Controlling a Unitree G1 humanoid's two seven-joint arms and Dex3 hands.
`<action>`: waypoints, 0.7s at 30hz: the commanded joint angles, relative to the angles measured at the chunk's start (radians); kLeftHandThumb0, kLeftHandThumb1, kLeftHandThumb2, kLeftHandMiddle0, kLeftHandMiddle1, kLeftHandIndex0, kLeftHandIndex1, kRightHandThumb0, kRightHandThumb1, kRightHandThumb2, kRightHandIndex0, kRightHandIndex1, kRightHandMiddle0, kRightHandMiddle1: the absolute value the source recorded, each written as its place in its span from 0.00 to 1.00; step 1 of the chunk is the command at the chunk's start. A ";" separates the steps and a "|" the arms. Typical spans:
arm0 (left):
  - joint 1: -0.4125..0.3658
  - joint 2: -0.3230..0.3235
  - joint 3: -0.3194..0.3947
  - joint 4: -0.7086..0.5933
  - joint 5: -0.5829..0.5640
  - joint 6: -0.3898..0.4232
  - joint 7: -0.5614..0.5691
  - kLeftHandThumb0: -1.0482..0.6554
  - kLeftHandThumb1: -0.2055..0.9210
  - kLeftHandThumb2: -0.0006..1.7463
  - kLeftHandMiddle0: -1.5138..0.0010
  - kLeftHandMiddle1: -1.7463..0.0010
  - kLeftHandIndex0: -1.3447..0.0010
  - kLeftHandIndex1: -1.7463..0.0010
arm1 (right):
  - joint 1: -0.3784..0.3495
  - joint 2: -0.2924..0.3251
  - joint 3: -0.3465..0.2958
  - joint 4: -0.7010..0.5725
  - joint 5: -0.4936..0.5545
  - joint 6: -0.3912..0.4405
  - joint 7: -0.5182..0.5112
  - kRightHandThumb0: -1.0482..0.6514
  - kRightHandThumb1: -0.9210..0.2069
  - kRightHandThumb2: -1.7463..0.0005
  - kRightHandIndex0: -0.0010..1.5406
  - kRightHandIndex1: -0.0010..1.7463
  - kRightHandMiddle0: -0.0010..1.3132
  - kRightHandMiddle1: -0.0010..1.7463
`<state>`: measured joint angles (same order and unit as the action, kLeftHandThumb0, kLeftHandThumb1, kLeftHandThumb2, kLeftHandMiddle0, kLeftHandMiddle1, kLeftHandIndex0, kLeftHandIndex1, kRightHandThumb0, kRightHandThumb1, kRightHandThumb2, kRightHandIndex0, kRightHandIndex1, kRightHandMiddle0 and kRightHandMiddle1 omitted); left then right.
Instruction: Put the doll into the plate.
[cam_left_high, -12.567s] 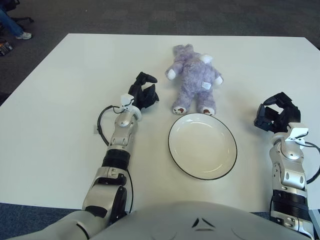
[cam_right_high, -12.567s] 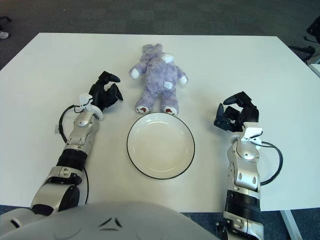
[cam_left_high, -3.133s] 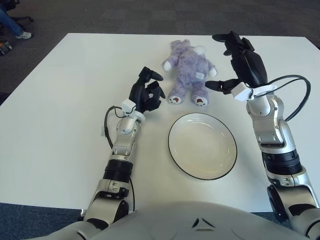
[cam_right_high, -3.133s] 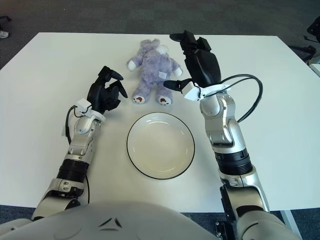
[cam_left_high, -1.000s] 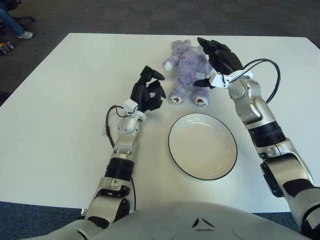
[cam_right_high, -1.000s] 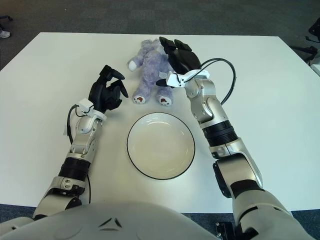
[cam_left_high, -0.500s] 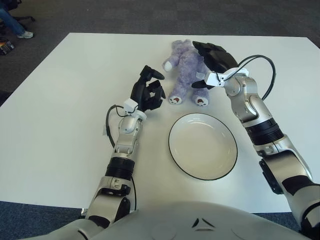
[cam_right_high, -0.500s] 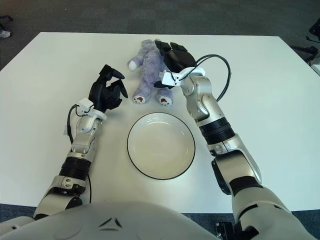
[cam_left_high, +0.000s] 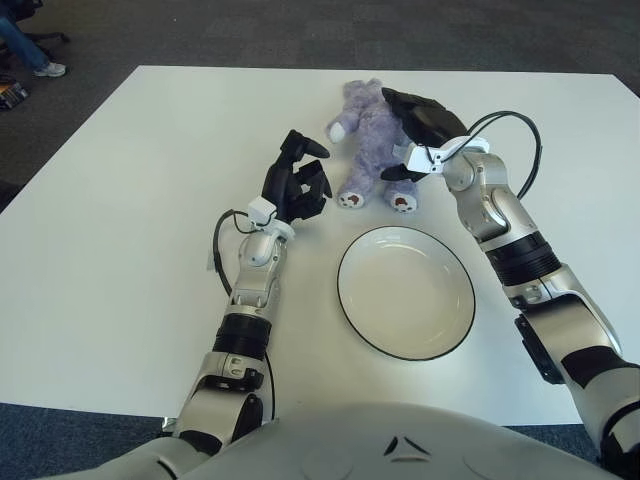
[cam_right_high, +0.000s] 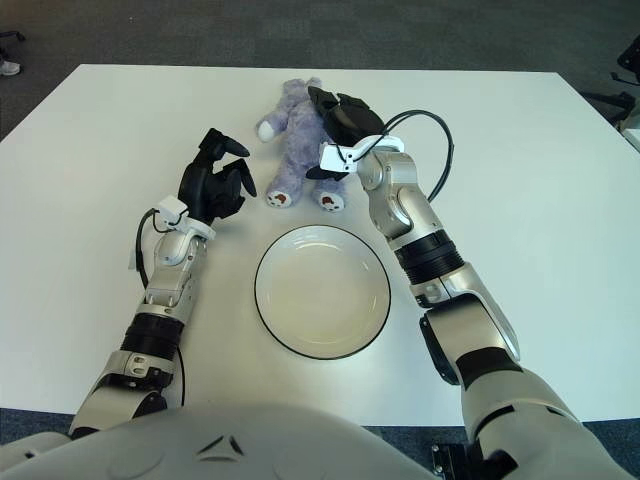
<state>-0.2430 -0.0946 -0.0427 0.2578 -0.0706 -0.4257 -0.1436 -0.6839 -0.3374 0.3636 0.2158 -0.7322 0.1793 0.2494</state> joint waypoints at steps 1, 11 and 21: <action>0.035 -0.013 0.004 0.026 -0.004 -0.007 0.017 0.40 0.82 0.46 0.34 0.00 0.77 0.00 | -0.019 0.007 0.008 0.031 -0.008 0.021 -0.001 0.22 0.52 0.53 0.00 0.00 0.00 0.01; 0.039 -0.011 0.000 0.020 -0.001 0.005 0.014 0.39 0.81 0.47 0.33 0.00 0.76 0.00 | -0.048 0.052 0.039 0.192 -0.023 0.035 -0.092 0.25 0.54 0.50 0.06 0.03 0.00 0.00; 0.046 -0.007 -0.003 0.014 -0.007 0.004 0.004 0.39 0.81 0.47 0.32 0.00 0.76 0.00 | -0.079 0.063 0.072 0.308 -0.020 0.020 -0.165 0.31 0.60 0.46 0.01 0.23 0.00 0.00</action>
<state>-0.2397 -0.1026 -0.0444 0.2521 -0.0709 -0.4237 -0.1367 -0.7579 -0.2767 0.4194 0.4937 -0.7421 0.2072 0.0820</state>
